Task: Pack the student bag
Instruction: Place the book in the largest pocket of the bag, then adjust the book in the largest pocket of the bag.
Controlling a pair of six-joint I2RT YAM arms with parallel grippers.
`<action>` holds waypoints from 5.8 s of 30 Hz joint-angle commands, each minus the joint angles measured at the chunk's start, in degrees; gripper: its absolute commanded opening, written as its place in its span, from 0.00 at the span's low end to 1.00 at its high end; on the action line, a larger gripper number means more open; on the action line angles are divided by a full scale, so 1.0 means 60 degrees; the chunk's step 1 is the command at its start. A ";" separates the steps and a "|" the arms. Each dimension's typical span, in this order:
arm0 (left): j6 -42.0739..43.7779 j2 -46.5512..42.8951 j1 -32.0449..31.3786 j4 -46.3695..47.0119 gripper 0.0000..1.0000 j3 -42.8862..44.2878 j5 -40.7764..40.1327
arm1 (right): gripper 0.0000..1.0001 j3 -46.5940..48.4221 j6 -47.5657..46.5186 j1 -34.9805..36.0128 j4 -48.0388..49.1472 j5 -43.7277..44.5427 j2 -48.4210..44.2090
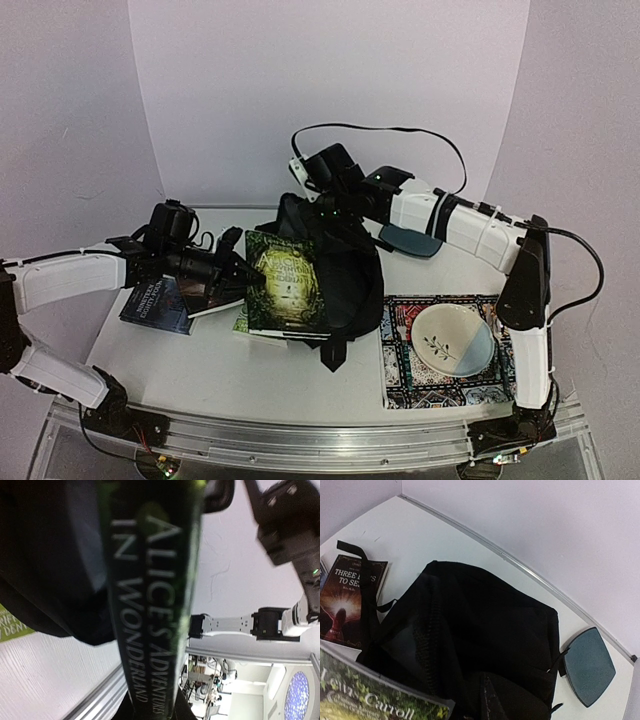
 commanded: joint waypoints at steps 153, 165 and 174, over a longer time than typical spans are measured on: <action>0.4008 0.2894 -0.3952 -0.0383 0.75 0.0738 -1.0531 | 0.00 -0.2026 0.1771 0.1068 0.1136 -0.2012 -0.1263; 0.5091 0.3801 -0.5016 -0.0717 0.88 0.0874 -1.1899 | 0.00 -0.1946 0.1786 0.1068 0.1051 -0.1961 -0.1329; 0.5010 0.4687 -0.5265 -0.1614 0.92 0.1651 -1.3804 | 0.00 -0.1775 0.1801 0.1076 0.1005 -0.2161 -0.1231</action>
